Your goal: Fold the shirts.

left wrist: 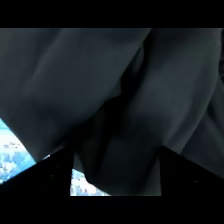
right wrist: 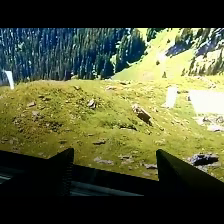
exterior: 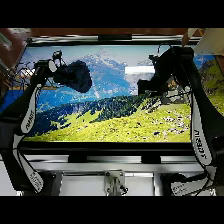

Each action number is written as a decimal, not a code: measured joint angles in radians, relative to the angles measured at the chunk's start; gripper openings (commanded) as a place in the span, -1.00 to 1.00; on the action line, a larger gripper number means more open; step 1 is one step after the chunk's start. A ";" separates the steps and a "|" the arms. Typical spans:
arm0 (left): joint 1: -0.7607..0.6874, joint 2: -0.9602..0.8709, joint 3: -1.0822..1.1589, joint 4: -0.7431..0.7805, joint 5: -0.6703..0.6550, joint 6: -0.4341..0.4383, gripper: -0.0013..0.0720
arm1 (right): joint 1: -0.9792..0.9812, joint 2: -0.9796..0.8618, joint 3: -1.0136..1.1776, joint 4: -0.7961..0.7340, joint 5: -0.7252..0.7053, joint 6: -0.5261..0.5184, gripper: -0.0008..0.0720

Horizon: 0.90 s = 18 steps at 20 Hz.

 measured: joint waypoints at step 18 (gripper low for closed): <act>-0.441 0.724 -0.192 -0.050 -0.107 0.092 -0.88 | -0.008 0.505 0.016 -0.481 -0.130 -0.126 0.75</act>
